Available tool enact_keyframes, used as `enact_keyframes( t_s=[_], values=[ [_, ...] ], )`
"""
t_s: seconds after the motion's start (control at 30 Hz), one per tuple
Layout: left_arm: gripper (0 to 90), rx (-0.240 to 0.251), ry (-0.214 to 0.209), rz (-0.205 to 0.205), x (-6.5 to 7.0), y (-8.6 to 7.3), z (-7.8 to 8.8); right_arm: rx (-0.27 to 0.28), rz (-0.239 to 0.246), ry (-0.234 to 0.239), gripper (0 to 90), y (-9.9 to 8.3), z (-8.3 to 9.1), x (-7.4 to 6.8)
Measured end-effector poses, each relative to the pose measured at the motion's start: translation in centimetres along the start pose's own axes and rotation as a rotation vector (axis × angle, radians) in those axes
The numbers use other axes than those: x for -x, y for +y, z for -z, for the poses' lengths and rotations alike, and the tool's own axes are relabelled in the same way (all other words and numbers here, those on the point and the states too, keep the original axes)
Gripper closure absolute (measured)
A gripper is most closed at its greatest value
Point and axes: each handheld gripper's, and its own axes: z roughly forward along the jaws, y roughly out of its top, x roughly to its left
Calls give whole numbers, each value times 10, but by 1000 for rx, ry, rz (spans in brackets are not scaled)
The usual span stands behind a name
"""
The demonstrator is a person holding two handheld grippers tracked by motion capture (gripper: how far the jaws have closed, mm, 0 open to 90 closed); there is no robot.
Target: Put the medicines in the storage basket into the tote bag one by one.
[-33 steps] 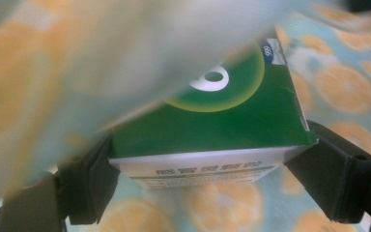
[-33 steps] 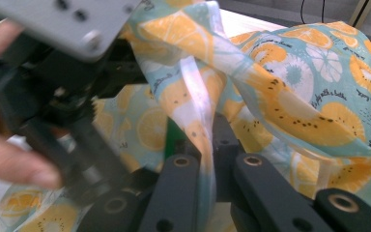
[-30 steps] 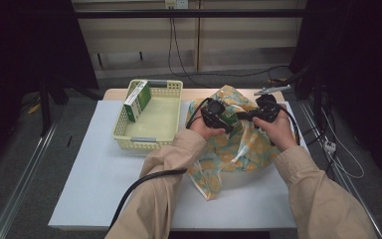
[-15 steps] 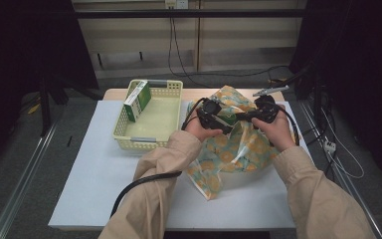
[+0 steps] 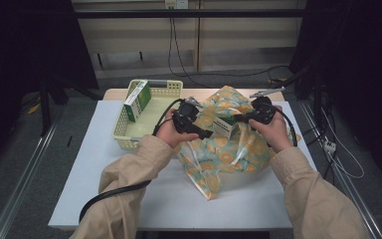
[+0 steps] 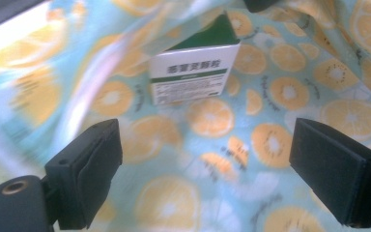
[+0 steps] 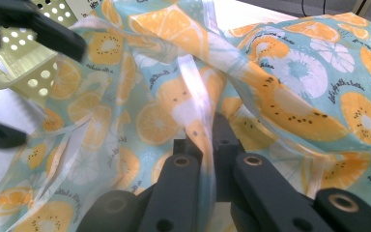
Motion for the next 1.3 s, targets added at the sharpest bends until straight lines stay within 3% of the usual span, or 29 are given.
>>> enact_keyframes(
  t_s=[0.1, 0.3, 0.6, 0.9, 1.1, 1.3],
  values=[
    [114, 13, 25, 22, -8, -6, 13, -4, -1, -1, 900, -1, -1, -1],
    [114, 21, 57, 27, -27, -14, 37, -1, -1, 2, 900, -1, -1, -1],
    [114, 8, 135, 61, -63, -28, 63, 2, -9, -1, 900, -3, 1, 2],
    [114, 15, 193, 117, -88, -38, 71, 5, -7, 2, 900, -3, 5, 2],
    [114, 14, 213, 129, -101, -44, 69, 10, -7, 2, 900, -3, 6, 3],
    [118, 23, 267, 151, -117, -48, 72, 5, -6, 12, 900, -3, 4, 2]
  ],
)
